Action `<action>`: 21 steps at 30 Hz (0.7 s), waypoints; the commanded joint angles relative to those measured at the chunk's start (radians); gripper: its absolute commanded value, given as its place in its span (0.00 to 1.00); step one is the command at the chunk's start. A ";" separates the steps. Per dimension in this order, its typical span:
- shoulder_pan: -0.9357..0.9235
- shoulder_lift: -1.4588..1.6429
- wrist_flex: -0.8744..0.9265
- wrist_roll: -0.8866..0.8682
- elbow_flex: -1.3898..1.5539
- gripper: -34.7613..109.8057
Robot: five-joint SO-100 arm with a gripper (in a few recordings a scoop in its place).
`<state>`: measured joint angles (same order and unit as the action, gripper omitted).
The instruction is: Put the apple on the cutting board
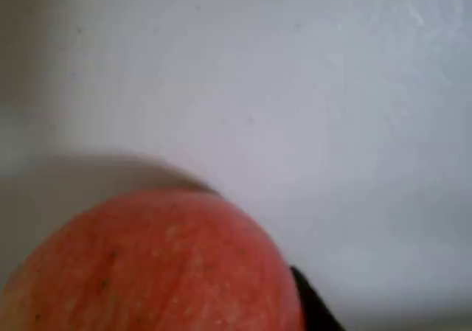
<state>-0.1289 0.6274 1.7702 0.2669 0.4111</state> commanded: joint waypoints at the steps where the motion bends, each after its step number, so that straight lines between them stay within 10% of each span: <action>1: -0.006 0.006 0.046 -0.006 -0.017 0.29; 21: 0.241 0.387 0.052 -0.080 -0.008 0.28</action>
<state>0.0245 0.8176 1.7733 0.2102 0.4172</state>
